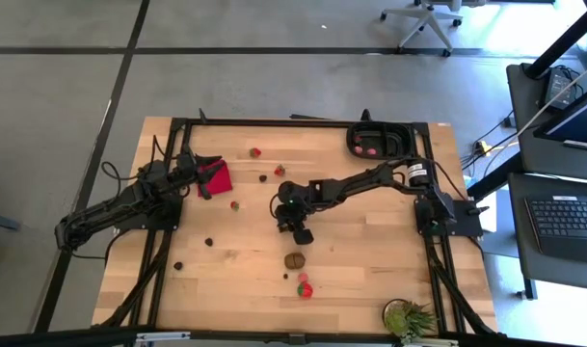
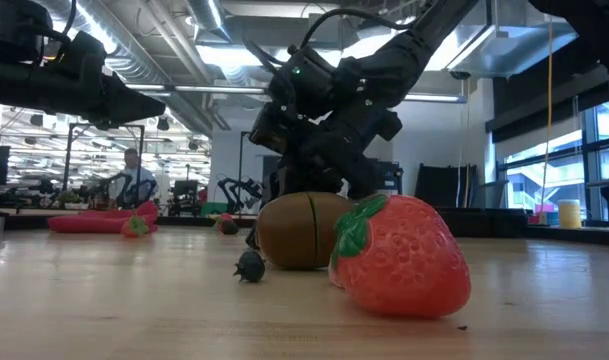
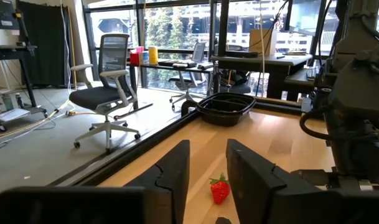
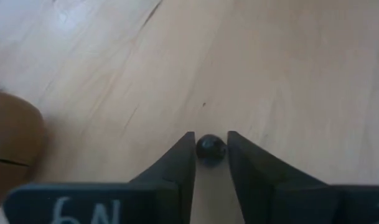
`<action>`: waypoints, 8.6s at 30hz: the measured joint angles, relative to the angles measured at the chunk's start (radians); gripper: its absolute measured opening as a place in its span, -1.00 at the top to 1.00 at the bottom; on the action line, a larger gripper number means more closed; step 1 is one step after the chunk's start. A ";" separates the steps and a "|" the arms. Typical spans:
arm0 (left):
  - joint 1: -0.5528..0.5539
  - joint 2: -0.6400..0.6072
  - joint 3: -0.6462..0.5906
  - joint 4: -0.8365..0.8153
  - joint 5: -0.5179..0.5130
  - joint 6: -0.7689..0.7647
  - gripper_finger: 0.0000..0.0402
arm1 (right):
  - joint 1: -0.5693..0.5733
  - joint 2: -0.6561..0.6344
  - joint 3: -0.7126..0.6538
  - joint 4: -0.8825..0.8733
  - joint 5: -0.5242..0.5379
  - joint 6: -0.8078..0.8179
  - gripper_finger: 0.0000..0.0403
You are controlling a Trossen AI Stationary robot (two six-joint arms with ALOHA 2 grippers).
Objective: Pick and placing Produce into tupperware
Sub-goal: Put the black berry into the black bin, then put the red strawberry into the black bin
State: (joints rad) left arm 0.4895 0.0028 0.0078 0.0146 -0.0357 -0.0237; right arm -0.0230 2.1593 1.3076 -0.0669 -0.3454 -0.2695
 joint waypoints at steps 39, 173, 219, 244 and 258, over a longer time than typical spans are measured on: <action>-0.001 0.000 0.000 -0.001 0.004 -0.022 0.59 | -0.491 -0.762 -0.006 -0.894 0.593 0.432 0.68; 0.001 0.000 0.000 0.002 -0.008 0.018 0.43 | -0.341 -0.032 0.353 -0.398 0.153 -0.007 -0.94; 0.001 0.000 0.000 0.002 -0.008 0.017 0.79 | -0.259 0.101 0.439 -0.445 0.375 -0.047 -0.89; 0.001 0.000 0.000 0.002 -0.008 0.031 0.86 | -0.236 0.162 0.439 -0.410 0.411 0.267 -0.77; 0.001 0.000 0.000 0.001 -0.008 0.033 0.86 | -0.235 0.163 0.439 -0.411 0.401 0.294 -0.59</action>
State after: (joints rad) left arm 0.4904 0.0027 0.0078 0.0158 -0.0435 0.0097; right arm -0.2584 2.3226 1.7470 -0.4784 0.0553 0.0246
